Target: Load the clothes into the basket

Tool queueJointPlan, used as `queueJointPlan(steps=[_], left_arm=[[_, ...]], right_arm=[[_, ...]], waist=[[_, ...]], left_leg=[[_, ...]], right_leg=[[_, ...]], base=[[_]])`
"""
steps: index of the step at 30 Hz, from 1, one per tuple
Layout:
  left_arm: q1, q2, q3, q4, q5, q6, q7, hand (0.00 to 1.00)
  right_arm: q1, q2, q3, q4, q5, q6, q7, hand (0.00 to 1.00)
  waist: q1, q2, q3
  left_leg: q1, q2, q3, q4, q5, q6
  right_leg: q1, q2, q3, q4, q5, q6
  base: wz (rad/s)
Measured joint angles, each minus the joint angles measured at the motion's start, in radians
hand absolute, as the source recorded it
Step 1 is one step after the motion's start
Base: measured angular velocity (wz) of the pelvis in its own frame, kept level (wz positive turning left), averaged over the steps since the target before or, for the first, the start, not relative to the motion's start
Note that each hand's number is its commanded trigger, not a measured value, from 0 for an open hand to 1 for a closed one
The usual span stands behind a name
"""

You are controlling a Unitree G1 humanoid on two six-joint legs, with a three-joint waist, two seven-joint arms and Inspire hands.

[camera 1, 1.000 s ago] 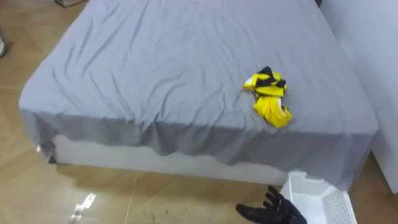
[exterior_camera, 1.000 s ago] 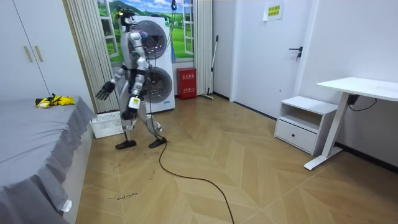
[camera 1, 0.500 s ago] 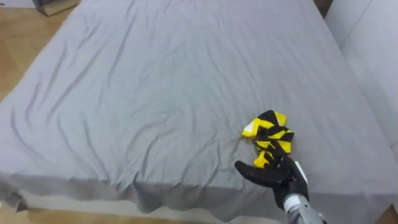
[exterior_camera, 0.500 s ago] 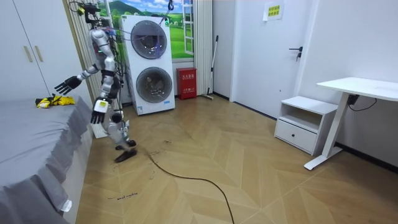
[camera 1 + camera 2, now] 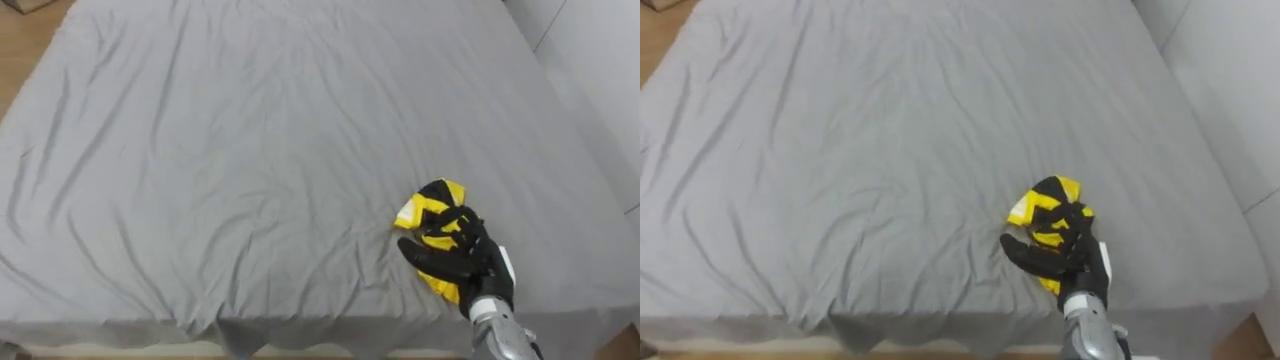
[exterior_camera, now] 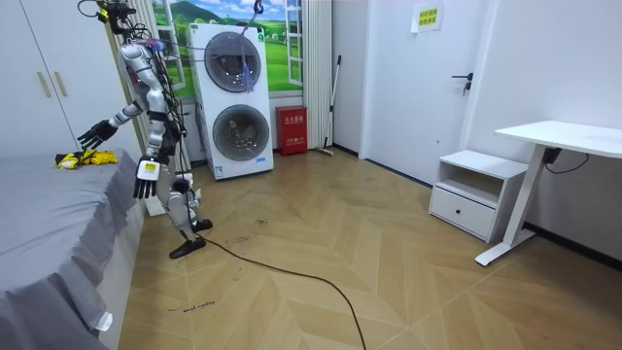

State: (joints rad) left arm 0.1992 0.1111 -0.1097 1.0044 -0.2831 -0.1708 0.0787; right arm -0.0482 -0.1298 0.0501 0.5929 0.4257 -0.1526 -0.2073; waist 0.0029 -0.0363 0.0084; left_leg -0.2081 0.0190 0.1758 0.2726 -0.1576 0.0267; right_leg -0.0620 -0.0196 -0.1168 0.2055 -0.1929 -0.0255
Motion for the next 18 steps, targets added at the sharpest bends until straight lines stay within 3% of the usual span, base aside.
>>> queueJointPlan(steps=[5,11,18], left_arm=[[-0.056,0.0,0.012,0.081,0.001,0.0,-0.008,0.0],[-0.085,0.001,0.015,0.094,0.0,0.005,-0.036,0.0],[-0.099,0.005,0.016,0.092,-0.02,0.013,-0.053,0.0]], right_arm=[[-0.109,-0.04,-0.043,0.063,0.002,0.0,-0.058,0.0],[-0.231,-0.05,-0.084,0.109,0.002,-0.001,-0.184,0.0],[-0.289,-0.071,-0.112,0.159,-0.001,-0.002,-0.315,0.0]], waist=[[0.008,-0.004,0.0065],[0.031,-0.007,0.0098],[0.04,-0.008,0.0119]], left_leg=[[-0.039,-0.011,-0.013,-0.018,0.029,0.006],[-0.086,-0.015,-0.031,-0.015,0.045,0.01],[-0.135,-0.017,-0.047,0.001,0.048,0.014]], right_leg=[[-0.045,-0.01,-0.025,0.003,0.0,0.001],[-0.101,-0.013,-0.034,0.033,0.0,0.001],[-0.136,-0.014,-0.055,0.052,0.0,0.001]], base=[[0.15],[0.04],[0.09]])
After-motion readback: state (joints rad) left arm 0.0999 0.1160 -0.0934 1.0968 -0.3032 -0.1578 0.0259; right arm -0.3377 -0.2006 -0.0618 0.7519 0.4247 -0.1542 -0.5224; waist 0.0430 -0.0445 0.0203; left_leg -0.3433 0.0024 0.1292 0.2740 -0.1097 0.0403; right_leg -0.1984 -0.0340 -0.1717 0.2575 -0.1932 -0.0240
